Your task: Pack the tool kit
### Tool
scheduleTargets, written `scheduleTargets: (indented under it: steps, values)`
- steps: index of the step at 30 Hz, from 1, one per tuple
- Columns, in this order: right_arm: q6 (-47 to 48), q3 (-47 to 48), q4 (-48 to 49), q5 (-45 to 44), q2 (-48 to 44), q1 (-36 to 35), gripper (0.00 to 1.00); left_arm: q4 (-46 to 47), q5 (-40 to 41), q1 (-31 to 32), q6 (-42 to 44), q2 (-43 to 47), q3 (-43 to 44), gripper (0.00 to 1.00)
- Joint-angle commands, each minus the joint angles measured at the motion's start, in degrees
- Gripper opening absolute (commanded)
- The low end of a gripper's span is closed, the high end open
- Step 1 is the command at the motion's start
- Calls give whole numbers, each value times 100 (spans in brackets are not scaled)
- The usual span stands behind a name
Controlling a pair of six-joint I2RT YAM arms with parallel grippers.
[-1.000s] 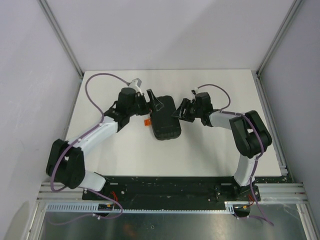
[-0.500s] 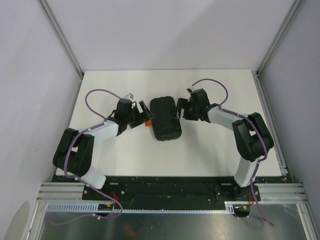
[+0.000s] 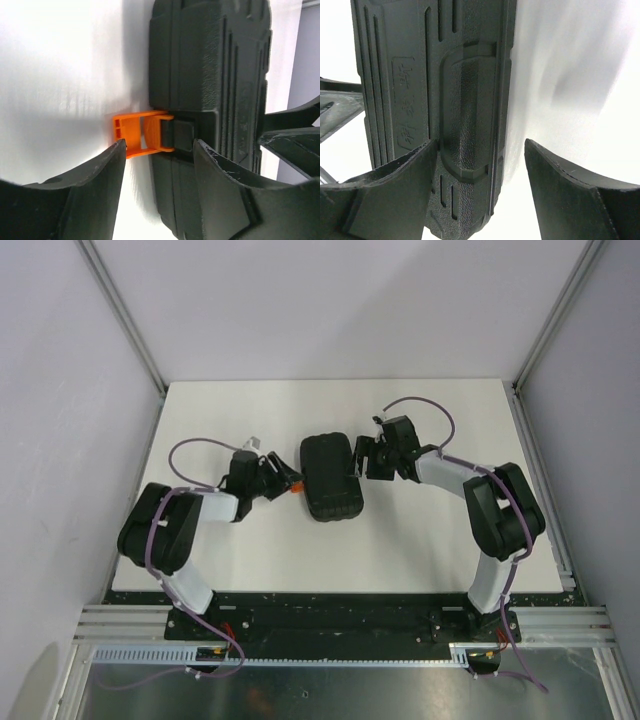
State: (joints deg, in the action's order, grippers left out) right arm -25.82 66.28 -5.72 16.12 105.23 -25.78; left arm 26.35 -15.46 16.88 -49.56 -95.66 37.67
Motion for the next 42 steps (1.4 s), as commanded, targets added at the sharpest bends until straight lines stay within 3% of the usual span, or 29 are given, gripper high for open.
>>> scheduleTargets:
  steps: [1, 6, 13, 23, 36, 42]
  values:
    - [232, 78, -557, -51, 220, 63, 73, 531, -34, -48, -141, -245, -263, 61]
    - [264, 112, -636, -19, 258, 106, 73, 580, 227, -109, -6, -73, -622, 76]
    - [279, 118, -741, 0, 331, 113, 71, 814, 249, -237, 21, 331, -917, 77]
    - [273, 113, -801, 44, 436, 118, 69, 1058, 237, -246, -232, -162, -894, 54]
    - [258, 113, -863, 49, 503, 120, 67, 1773, -57, -243, -374, -906, -591, 43]
    - [228, 165, -876, 49, 556, 118, 66, 2028, -490, -264, -581, -563, -599, 26]
